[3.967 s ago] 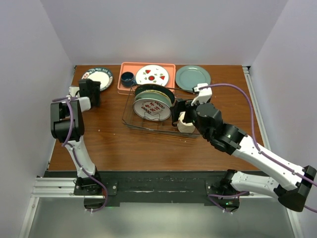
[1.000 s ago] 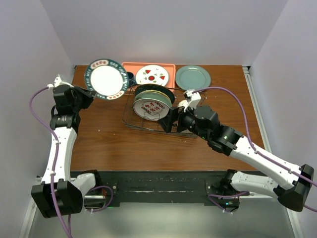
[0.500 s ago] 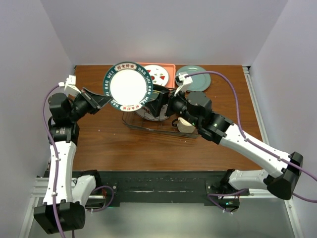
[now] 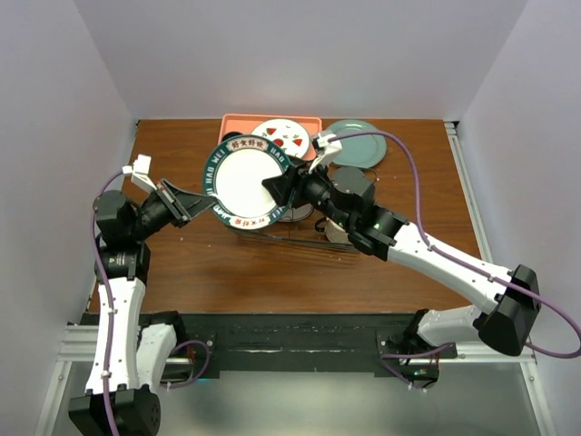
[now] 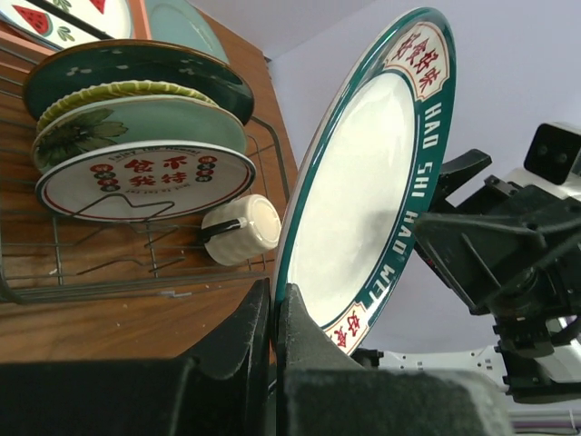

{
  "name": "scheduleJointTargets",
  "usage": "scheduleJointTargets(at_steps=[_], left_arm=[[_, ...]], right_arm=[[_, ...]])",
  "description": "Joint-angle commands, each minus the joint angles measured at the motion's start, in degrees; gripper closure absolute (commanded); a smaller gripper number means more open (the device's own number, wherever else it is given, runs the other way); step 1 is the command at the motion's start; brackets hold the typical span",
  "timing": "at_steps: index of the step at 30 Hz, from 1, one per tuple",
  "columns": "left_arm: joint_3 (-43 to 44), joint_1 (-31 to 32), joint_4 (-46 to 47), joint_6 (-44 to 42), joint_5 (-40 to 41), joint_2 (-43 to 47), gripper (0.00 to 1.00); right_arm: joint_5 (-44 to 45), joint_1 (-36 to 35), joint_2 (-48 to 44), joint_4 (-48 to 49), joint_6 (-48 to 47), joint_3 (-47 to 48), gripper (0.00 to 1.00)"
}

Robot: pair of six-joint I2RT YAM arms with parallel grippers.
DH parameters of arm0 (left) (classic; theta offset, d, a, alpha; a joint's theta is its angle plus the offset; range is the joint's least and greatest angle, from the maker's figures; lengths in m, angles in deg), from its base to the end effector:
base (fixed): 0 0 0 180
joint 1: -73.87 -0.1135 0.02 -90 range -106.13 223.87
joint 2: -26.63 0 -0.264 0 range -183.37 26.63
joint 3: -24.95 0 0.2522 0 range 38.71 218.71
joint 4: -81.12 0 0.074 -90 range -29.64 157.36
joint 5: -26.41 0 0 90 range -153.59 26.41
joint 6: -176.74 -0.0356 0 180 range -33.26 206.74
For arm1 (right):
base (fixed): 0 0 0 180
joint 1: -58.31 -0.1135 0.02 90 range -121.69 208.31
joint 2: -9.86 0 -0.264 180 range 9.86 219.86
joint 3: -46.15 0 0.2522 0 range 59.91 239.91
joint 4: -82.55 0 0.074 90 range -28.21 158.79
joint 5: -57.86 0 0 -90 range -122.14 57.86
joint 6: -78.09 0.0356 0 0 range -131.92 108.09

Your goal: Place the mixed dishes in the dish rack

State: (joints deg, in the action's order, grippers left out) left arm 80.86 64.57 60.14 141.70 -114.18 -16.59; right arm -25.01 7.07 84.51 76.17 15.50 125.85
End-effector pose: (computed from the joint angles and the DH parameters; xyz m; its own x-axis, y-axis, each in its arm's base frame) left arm 0.1715 0.0002 0.3358 -0.6154 -0.6275 -0.4769 0.2578 0.4116 -0.8742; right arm 0.1979 0.2395 0.3877 -0.3333 0.3145 -0.8888 -0.6112 0.6457 0.4577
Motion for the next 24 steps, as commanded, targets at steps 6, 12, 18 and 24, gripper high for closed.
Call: scheduleJointTargets(at_steps=[6, 12, 18, 24], left_arm=[[1.26, -0.1, 0.03, -1.69, -5.93, 1.56, 1.0], [14.76, -0.1, -25.79, -25.05, 4.16, 0.6, 0.34], [18.32, 0.42, -35.58, -32.37, 20.95, 3.22, 0.09], [17.88, 0.42, -36.63, -32.46, 24.4, 3.23, 0.05]], right_arm=[[1.65, 0.27, -1.26, 3.96, 0.62, -0.36, 1.0], [4.9, 0.27, -5.74, 1.68, -1.31, -1.42, 1.0], [7.1, 0.27, -9.52, -1.14, -9.89, -0.37, 1.0], [3.43, 0.18, -8.83, -4.47, -26.49, 3.93, 1.0]])
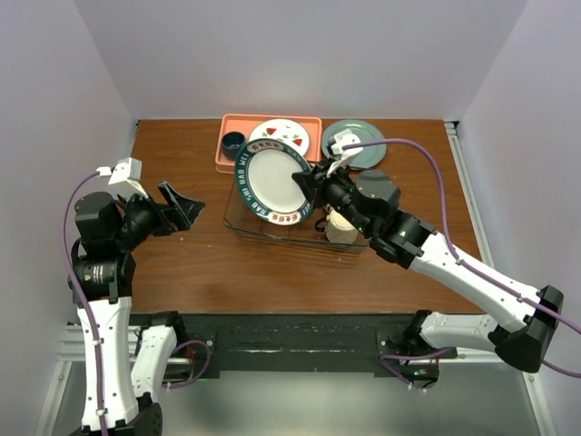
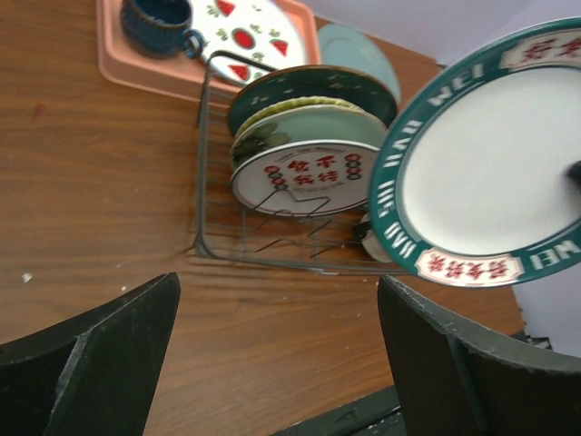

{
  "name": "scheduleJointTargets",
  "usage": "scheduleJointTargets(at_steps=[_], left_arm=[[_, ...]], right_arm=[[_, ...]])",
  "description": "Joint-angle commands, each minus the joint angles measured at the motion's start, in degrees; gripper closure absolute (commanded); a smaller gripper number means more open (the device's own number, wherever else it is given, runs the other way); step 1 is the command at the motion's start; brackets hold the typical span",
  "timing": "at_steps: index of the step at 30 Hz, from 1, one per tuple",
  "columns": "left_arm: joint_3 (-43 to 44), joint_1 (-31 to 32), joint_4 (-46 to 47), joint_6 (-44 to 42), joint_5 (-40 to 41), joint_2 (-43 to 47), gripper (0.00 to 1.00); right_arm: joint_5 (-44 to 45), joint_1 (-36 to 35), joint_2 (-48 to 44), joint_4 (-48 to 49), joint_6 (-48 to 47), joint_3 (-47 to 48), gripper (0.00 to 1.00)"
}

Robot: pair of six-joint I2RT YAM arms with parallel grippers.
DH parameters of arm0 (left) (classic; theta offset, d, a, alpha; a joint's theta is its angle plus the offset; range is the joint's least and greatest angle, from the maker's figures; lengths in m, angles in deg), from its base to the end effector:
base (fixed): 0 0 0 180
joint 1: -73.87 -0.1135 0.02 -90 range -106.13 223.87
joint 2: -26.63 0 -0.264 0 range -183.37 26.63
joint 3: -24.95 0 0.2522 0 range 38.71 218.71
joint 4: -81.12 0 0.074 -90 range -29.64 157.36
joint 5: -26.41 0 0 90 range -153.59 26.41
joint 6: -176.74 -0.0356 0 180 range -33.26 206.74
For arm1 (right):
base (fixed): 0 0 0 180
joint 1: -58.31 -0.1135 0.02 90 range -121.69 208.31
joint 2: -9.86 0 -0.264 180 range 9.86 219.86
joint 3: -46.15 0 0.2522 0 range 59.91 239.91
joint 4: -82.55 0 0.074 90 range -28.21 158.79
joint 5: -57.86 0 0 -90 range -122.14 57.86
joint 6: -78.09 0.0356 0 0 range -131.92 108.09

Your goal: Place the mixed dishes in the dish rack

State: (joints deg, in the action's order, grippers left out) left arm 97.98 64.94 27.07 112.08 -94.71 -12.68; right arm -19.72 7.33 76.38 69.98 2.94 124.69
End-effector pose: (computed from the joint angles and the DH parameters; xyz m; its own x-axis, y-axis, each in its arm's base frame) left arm 0.1248 0.0010 0.3845 -0.4582 -0.4429 -0.7706 0.1657 0.8092 -0.5636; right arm 0.1761 0.2051 0.4071 -0.1656 0.1932 -0.9671 -0.6010 0.7577 0.2543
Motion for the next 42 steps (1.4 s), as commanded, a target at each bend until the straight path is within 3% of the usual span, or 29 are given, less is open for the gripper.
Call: scheduleJointTargets(at_steps=[1, 8, 20, 36, 42], left_arm=[[0.68, 0.05, -3.3, -2.67, 4.75, -0.68, 0.04], [-0.82, 0.05, -1.54, -2.75, 1.85, -0.77, 0.0], [-3.54, 0.05, 1.97, -1.35, -1.58, -2.0, 0.0], [-4.77, 0.14, 2.94, -1.35, -2.72, -2.44, 0.0], [-4.86, 0.14, 3.12, -1.44, -2.72, -2.44, 0.0]], right_arm=[[-2.84, -0.26, -0.6, 1.62, -16.76, 5.1, 1.0], [-5.57, -0.52, 2.64, -0.92, -33.19, 6.24, 1.0], [-0.3, -2.36, 5.28, 0.29, -46.83, 0.72, 1.0], [6.2, -4.48, 13.81, 6.28, -54.93, -2.11, 1.0], [4.37, -5.09, 16.27, 5.41, -54.4, -1.49, 1.0]])
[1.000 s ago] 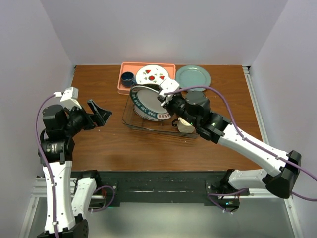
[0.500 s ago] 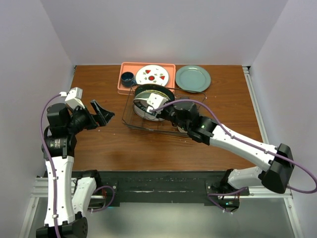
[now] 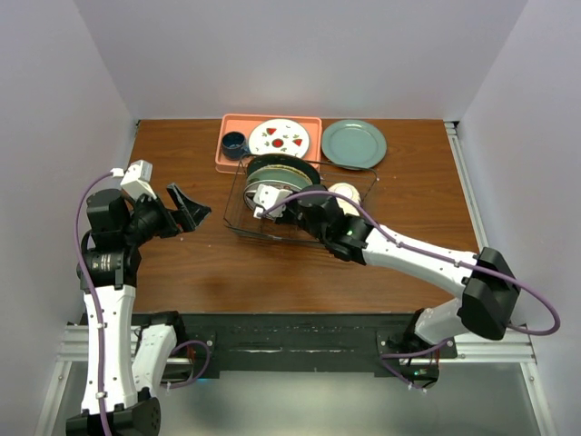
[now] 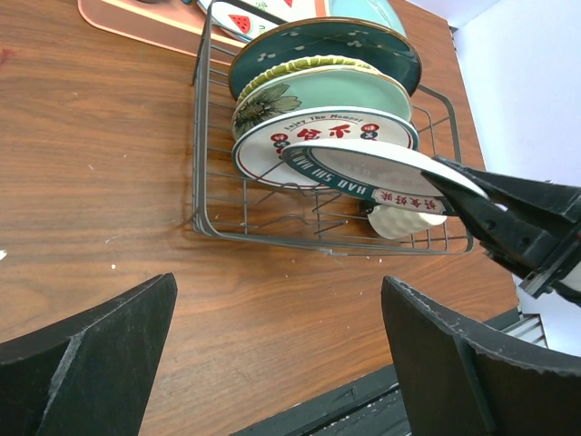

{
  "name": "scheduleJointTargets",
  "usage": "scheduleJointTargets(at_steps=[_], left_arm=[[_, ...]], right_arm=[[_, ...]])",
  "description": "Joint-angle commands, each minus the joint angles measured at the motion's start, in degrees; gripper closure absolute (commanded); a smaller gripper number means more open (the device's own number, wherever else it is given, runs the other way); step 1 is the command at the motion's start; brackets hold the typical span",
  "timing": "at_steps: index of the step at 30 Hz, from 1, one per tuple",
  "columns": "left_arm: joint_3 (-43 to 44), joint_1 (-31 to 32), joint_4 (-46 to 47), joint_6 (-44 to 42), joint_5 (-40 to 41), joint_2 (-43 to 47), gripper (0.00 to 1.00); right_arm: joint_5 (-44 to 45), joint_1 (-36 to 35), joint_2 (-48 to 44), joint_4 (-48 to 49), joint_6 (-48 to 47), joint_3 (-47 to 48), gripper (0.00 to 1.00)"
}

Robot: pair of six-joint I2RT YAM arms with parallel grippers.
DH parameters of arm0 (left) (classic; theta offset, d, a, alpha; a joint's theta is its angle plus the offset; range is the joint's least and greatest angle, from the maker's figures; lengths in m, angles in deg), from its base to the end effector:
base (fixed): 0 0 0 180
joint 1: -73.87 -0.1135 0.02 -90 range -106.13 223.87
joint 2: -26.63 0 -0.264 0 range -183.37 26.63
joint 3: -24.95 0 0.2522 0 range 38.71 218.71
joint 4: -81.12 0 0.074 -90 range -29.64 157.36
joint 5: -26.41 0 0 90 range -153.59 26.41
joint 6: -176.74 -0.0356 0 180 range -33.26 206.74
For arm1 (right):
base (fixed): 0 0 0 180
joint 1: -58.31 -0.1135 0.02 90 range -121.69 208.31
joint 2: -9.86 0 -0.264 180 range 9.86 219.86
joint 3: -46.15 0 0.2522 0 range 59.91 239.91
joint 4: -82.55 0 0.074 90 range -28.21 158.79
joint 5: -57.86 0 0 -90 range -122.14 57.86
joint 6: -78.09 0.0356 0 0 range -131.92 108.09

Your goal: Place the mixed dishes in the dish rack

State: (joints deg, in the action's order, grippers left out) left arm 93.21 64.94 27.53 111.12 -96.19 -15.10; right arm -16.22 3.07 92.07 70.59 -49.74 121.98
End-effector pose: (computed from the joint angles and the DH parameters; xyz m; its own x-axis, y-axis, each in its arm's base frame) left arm 0.1425 0.0030 0.3546 -0.5510 -0.4386 -0.7099 0.1271 0.7967 -0.5908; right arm 0.2005 0.2718 0.3130 0.2518 -0.6716 -0.6968 -0.6168 0.4434 -0.6503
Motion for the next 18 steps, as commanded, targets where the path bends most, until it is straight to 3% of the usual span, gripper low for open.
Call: scheduleJointTargets(at_steps=[1, 13, 16, 18], left_arm=[[-0.1, 0.14, 2.66, -0.48, -1.24, -0.01, 0.0], [-0.45, 0.14, 2.48, -0.83, -1.41, 0.16, 0.0], [-0.54, 0.05, 2.57, -0.83, -1.41, 0.08, 0.0], [-0.62, 0.05, 2.48, -0.83, -1.5, 0.08, 0.0]], right_arm=[[0.43, -0.92, 1.01, 4.44, -1.64, 1.48, 1.0], [4.2, -1.97, 9.81, 1.89, 0.29, 6.76, 0.99], [4.82, -1.89, 9.72, 2.24, 1.08, 6.84, 0.89], [5.52, -1.89, 9.63, 2.24, 1.96, 7.02, 0.75]])
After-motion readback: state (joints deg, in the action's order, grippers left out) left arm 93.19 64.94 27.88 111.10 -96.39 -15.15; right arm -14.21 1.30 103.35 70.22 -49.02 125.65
